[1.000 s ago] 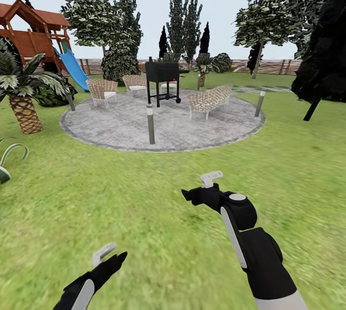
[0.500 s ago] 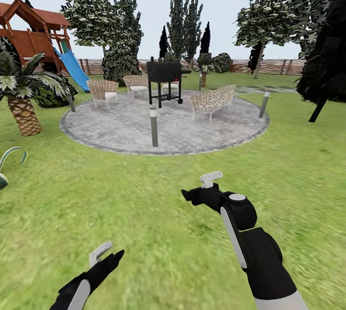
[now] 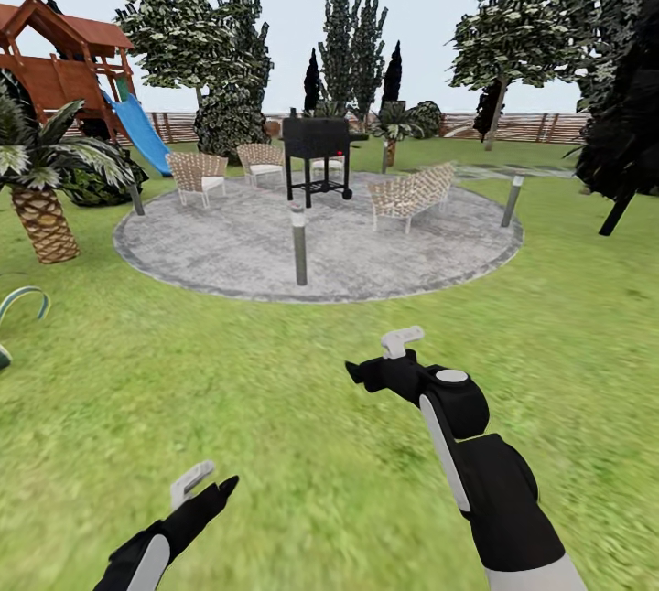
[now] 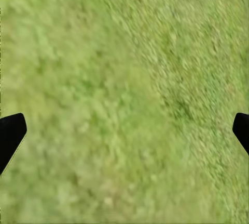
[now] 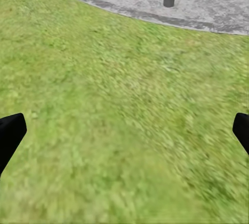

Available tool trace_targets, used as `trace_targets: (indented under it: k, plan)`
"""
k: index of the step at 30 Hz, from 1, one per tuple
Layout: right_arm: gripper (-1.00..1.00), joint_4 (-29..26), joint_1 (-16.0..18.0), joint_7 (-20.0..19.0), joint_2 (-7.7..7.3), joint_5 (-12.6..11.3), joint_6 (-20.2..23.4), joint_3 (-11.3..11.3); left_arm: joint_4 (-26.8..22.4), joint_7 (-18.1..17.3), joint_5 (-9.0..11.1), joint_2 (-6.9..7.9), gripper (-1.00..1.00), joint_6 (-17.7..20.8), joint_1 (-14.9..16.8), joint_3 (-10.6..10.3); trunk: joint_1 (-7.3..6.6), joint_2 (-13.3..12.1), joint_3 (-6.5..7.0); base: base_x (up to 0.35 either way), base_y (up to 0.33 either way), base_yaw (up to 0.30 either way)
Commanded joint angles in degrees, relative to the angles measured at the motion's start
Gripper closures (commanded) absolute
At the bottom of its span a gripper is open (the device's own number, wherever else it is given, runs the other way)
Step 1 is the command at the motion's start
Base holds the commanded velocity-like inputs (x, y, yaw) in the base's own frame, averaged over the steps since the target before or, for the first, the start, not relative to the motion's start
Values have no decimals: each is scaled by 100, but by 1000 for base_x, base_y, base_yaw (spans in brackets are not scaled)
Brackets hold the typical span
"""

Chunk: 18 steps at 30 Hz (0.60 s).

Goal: Take the three Easter eggs out of the wicker basket on the lawn in the garden, then place them on the lawn next to a single tree (choose any tree) so that all three eggs are next to the same tree and none are left in the basket.

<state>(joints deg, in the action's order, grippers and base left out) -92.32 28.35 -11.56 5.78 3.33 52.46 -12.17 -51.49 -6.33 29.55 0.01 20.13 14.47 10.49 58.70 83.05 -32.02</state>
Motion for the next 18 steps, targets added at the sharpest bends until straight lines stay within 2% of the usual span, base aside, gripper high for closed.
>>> trace_targets:
  k: [1, 18]
  plan:
    - [-100, -6, 4, -30, 3, 36, 27, 2, -1, -17, 42, -1, -100, 41, 3, 14, 3, 3, -6, 257, 186, 0]
    - [-100, -6, 6, -30, 3, 36, 30, 2, 18, 18, 38, 7, -100, 35, 11, 23, 3, 3, -6, 257, 186, 0]
